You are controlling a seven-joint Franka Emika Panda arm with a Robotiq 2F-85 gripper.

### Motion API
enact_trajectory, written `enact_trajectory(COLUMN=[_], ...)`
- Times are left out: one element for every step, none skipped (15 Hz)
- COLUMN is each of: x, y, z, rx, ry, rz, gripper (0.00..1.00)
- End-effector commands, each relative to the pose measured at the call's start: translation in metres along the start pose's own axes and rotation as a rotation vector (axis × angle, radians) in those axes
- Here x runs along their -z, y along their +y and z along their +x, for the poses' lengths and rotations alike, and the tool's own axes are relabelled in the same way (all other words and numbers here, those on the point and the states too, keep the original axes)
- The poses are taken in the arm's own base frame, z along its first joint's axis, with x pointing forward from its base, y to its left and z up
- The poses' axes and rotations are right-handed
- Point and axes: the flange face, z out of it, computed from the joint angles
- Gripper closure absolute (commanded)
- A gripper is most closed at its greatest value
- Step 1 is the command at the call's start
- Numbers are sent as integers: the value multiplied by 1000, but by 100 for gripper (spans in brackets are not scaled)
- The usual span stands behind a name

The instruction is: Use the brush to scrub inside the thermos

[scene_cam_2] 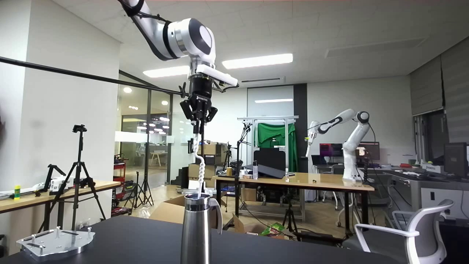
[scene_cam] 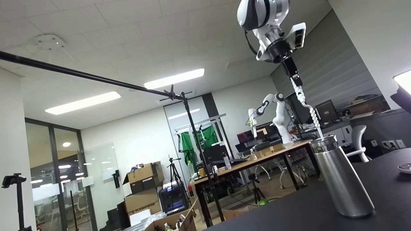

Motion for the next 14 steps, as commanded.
enact_trajectory(x=[1,-13,-25,-42,-58,-73,-88,-101,-112,-119,-125,-125,-120,-112], y=[-2,2,4,7,12,15,20,24,27,30,32,33,33,31], z=[-2,-2,-2,-1,-1,0,0,1,1,1,1,1,1,1], rx=[-4,-13,-19,-23,-35,-41,-50,-58,-65,-69,-72,-73,-71,-67], ry=[-19,-26,-33,-37,-50,-58,-68,-79,-84,-87,-85,-85,-84,-84], rz=[12,28,46,66,79,99,120,134,143,153,157,156,150,138], gripper=[96,96,96,96,96,96,96,96,96,96,96,96,96,96])
